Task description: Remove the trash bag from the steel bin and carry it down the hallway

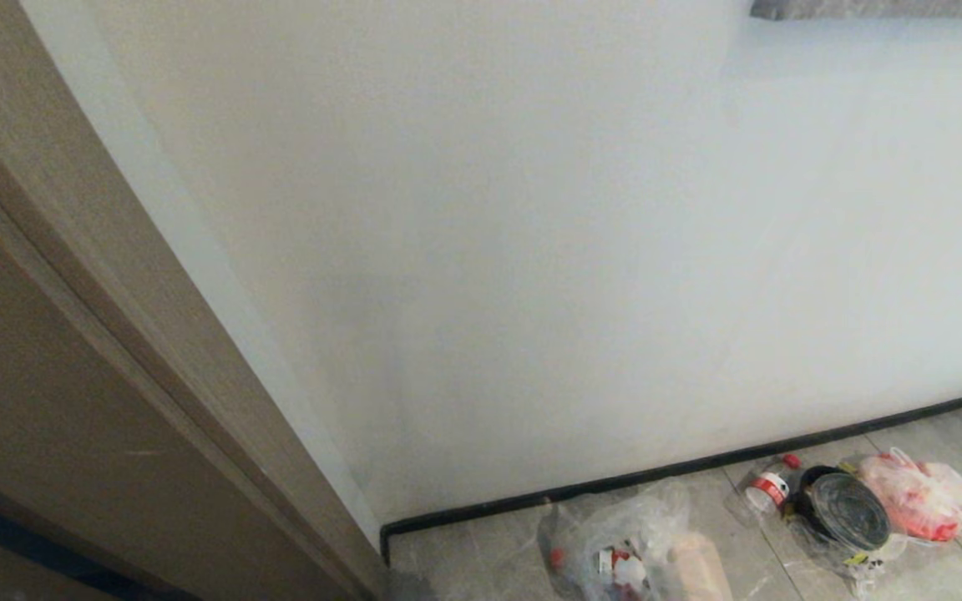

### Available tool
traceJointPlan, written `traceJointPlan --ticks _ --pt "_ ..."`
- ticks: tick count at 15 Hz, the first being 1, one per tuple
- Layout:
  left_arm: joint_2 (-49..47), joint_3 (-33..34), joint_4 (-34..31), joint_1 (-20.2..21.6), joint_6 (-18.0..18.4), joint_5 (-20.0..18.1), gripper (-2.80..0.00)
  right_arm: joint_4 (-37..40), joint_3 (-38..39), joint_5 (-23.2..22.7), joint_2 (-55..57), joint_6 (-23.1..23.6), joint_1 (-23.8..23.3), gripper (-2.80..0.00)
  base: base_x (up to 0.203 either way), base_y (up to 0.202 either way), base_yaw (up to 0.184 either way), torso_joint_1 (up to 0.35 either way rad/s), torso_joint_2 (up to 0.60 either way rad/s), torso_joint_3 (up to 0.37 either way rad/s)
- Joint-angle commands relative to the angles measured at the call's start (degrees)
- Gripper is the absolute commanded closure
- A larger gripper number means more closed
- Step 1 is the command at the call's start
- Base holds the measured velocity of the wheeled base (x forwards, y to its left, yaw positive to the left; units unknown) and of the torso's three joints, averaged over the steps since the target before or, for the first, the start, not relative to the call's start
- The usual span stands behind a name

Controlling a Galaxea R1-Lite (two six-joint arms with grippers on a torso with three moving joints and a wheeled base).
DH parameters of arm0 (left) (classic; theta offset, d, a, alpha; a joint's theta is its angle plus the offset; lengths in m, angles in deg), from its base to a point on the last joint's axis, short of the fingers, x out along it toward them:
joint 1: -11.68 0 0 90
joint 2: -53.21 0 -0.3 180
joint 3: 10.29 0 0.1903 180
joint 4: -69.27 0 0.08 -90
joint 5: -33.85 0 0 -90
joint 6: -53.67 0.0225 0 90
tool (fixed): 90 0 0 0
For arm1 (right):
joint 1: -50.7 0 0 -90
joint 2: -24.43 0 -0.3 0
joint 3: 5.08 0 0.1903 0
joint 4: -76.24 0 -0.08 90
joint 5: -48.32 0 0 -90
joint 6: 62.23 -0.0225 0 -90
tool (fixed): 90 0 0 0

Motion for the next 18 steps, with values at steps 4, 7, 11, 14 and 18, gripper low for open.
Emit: traceJointPlan --ticks 4,7,11,14,18 --pt "0.0 0.1 0.0 0.0 0.0 0.0 0.0 0.1 0.0 0.0 0.1 0.0 0.0 0.0 0.0 0.0 0.0 0.001 0.0 0.201" --pt "0.0 0.1 0.0 0.0 0.0 0.0 0.0 0.1 0.0 0.0 0.1 0.0 0.0 0.0 0.0 0.0 0.0 0.0 0.0 0.201" --pt "0.0 0.1 0.0 0.0 0.0 0.0 0.0 0.1 0.0 0.0 0.0 0.0 0.0 0.0 0.0 0.0 0.0 0.002 0.0 0.15" --pt "0.0 0.0 0.0 0.0 0.4 0.0 0.0 0.1 0.0 0.0 0.1 0.0 0.0 0.0 0.0 0.0 0.0 0.002 0.0 0.018" --pt "0.0 0.1 0.0 0.0 0.2 0.0 0.0 0.1 0.1 0.0 0.1 0.0 0.0 0.0 0.0 0.0 0.0 0.0 0.0 0.0"
